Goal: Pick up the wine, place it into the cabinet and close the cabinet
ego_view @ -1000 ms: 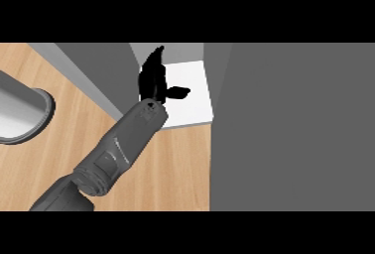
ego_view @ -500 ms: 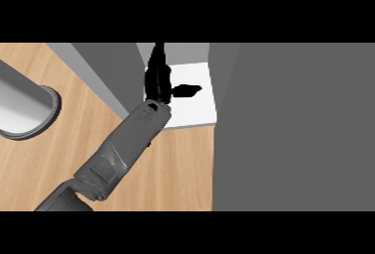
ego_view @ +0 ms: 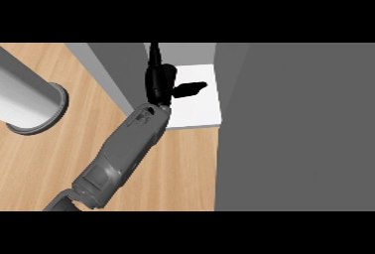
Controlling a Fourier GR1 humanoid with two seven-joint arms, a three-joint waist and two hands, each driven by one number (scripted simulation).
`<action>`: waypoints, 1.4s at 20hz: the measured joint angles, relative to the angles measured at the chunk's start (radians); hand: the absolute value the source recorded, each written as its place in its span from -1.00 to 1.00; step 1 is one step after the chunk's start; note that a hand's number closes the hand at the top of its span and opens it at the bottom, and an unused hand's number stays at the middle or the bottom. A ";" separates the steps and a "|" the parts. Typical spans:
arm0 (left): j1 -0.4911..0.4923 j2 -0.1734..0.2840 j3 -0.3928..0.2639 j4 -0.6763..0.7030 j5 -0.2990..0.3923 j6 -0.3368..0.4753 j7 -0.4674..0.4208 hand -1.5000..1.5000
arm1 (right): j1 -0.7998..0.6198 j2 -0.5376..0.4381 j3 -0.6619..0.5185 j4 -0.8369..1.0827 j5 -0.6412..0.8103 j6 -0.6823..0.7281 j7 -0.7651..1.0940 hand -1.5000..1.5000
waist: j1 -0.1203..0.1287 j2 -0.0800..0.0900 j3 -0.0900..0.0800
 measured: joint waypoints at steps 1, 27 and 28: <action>0.010 0.000 0.005 -0.018 0.017 -0.007 -0.016 -1.00 | -0.008 0.003 0.009 -0.002 0.000 -0.014 0.014 -1.00 | 0.005 -0.001 0.000; 0.489 0.077 -0.194 -0.761 0.055 -0.166 0.004 -1.00 | 0.015 -0.008 0.069 -0.023 0.051 -0.121 0.003 -1.00 | 0.078 -0.022 0.002; 0.511 0.094 -0.211 -0.807 0.047 -0.165 0.023 -1.00 | 0.017 -0.015 0.060 -0.023 0.052 -0.120 0.001 -1.00 | 0.078 -0.023 0.002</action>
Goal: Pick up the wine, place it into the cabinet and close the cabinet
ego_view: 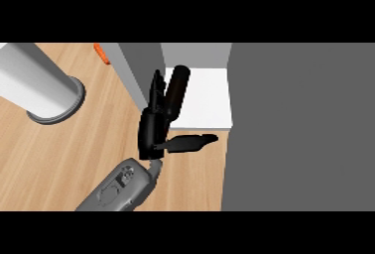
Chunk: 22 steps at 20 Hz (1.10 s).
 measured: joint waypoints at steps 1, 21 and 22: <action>0.028 0.022 -0.011 -0.045 -0.007 -0.002 0.011 -1.00 | 0.006 -0.005 0.000 -0.001 0.002 0.001 -0.002 -1.00 | -0.001 0.000 0.000; 0.489 0.416 0.056 -0.625 0.100 -0.318 0.046 1.00 | -0.012 -0.184 -0.017 -0.001 0.031 0.143 0.021 1.00 | -0.007 0.004 -0.001; 0.516 0.435 0.077 -0.634 0.116 -0.350 0.028 1.00 | -0.011 -0.193 -0.027 0.000 0.032 0.155 0.012 1.00 | -0.007 0.004 -0.002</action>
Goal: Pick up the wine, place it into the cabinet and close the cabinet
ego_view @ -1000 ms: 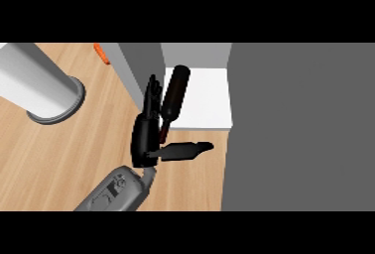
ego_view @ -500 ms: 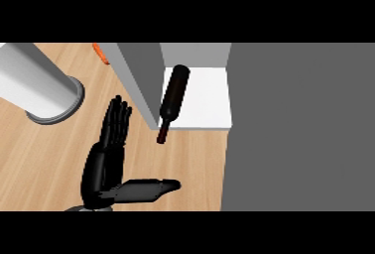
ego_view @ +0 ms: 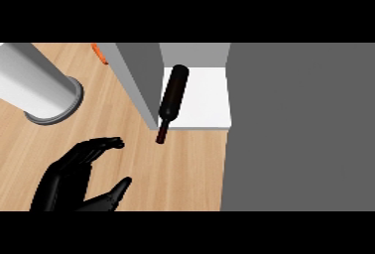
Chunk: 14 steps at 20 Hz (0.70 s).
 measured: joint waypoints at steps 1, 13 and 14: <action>0.022 0.010 0.014 -0.001 0.012 -0.029 -0.016 1.00 | -0.001 0.001 0.005 -0.001 0.001 -0.001 0.003 1.00 | 0.000 0.001 0.000; 0.178 0.104 0.186 -0.028 0.102 -0.245 -0.082 1.00 | -0.022 0.000 0.047 0.003 -0.010 0.044 0.006 1.00 | 0.006 0.006 0.001; 0.181 0.110 0.200 -0.023 0.111 -0.262 -0.086 1.00 | -0.035 0.003 0.063 0.005 -0.012 0.046 0.015 1.00 | 0.007 0.007 0.001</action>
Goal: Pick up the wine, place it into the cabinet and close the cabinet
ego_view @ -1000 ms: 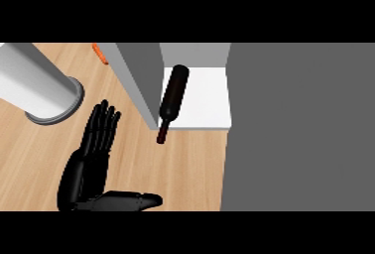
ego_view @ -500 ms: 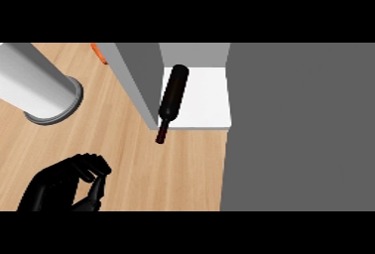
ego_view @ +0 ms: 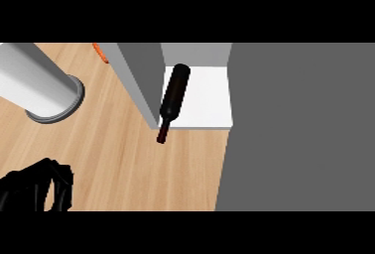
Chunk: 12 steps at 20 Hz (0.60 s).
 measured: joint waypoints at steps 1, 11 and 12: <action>0.007 -0.003 0.005 -0.004 0.000 -0.003 -0.002 1.00 | -0.017 -0.002 0.006 0.002 -0.004 0.002 0.013 1.00 | 0.002 0.001 0.000; 0.055 0.021 0.076 -0.003 0.025 -0.093 -0.004 1.00 | -0.249 0.109 0.203 0.022 -0.012 -0.083 0.192 1.00 | 0.009 0.001 0.001; 0.065 0.024 0.086 0.004 0.028 -0.109 -0.014 1.00 | -0.288 0.128 0.208 0.029 -0.010 -0.100 0.217 1.00 | 0.011 0.001 0.000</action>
